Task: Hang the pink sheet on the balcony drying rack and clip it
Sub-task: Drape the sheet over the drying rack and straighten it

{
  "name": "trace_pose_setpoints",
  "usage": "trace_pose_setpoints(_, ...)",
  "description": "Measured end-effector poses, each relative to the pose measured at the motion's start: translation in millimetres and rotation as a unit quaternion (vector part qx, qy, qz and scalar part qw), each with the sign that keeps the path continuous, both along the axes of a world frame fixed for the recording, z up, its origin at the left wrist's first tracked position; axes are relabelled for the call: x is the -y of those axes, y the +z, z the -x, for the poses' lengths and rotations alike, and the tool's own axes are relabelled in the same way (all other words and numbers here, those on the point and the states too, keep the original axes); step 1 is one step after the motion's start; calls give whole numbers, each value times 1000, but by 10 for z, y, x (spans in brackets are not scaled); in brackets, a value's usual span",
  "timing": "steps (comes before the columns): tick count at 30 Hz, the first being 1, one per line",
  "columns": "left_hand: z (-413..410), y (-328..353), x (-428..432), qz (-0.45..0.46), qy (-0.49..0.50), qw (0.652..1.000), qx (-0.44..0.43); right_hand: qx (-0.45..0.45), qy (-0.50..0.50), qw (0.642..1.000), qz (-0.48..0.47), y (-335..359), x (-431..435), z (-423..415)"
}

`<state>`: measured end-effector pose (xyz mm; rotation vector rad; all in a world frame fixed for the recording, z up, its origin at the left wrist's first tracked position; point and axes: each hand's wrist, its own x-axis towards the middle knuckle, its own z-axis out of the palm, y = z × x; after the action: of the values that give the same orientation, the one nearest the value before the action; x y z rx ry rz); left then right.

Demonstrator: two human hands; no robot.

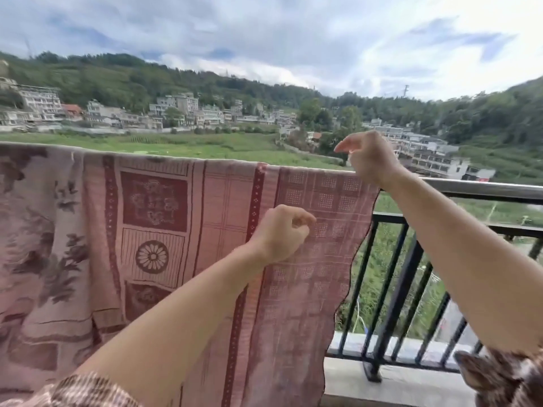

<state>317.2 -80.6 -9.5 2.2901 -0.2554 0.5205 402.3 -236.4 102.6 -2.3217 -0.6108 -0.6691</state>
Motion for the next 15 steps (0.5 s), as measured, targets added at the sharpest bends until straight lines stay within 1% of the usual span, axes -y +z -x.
trace_pose_setpoints(3, 114, 61, -397, -17, 115, 990, 81, 36, 60, 997, 37, -98, -508, 171)
trace_pose_setpoints(5, 218, 80, -721, -30, 187, 976, 109, 63, 91, 992, 57, -163, -886, 259)
trace_pose_setpoints(10, 554, 54, -1721, -60, 321, 937, 127, 110, 172, 975, 86, -370, -1913, 469)
trace_pose_setpoints(15, 956, 20, -2700, -108, 393, 908, 100, 180, 198, 950, 158, -562, -2905, 714)
